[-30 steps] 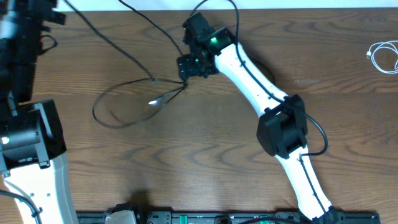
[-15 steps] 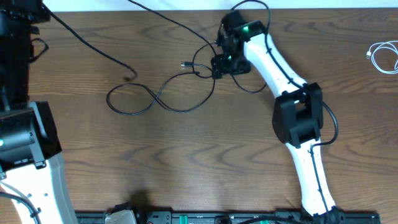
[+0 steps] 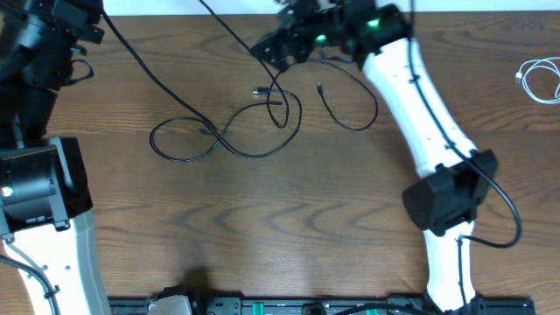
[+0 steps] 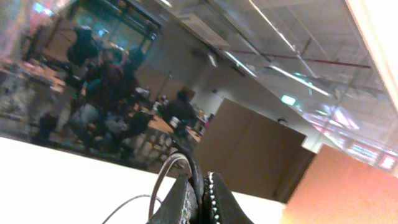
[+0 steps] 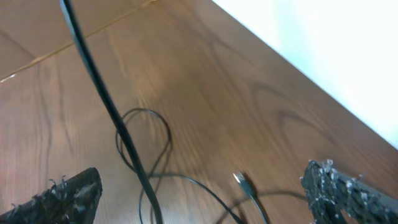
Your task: Untangle cables
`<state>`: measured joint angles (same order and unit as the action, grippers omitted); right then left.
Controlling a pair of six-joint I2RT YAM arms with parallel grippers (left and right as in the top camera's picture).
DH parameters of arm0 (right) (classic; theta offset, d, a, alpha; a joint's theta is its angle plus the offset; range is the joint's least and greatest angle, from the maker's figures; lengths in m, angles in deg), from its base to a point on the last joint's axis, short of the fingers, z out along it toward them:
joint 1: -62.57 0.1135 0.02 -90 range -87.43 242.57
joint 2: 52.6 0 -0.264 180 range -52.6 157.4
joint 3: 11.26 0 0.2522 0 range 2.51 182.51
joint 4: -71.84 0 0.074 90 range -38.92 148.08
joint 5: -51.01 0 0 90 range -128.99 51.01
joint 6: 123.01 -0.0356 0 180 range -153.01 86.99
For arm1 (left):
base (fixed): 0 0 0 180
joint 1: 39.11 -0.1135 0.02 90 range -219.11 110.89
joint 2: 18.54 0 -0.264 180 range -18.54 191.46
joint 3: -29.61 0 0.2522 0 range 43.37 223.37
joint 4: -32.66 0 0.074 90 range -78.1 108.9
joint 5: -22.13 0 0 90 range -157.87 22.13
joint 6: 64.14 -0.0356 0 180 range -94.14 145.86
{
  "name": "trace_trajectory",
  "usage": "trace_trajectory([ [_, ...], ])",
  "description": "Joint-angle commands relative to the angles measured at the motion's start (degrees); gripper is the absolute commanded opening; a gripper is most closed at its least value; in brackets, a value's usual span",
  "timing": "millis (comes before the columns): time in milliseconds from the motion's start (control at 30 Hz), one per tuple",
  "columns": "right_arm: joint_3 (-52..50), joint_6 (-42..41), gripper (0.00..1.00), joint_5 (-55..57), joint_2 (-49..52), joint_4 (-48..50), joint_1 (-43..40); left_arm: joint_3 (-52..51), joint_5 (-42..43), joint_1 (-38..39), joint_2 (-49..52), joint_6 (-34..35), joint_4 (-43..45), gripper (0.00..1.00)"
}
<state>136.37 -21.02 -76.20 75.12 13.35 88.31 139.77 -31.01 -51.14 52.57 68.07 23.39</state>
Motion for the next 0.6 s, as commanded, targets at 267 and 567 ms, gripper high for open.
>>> trace_trajectory([
  [267,-0.4,-3.9,0.01,1.5,2.8,1.0,3.1,1.1,1.7,0.3,0.0,1.8,-3.3,0.07],
  [567,-0.4,-10.4,0.01,1.0,-16.3,-7.5,-5.7,1.1,7.8,0.3,2.4,-8.6,-18.6,0.07],
])
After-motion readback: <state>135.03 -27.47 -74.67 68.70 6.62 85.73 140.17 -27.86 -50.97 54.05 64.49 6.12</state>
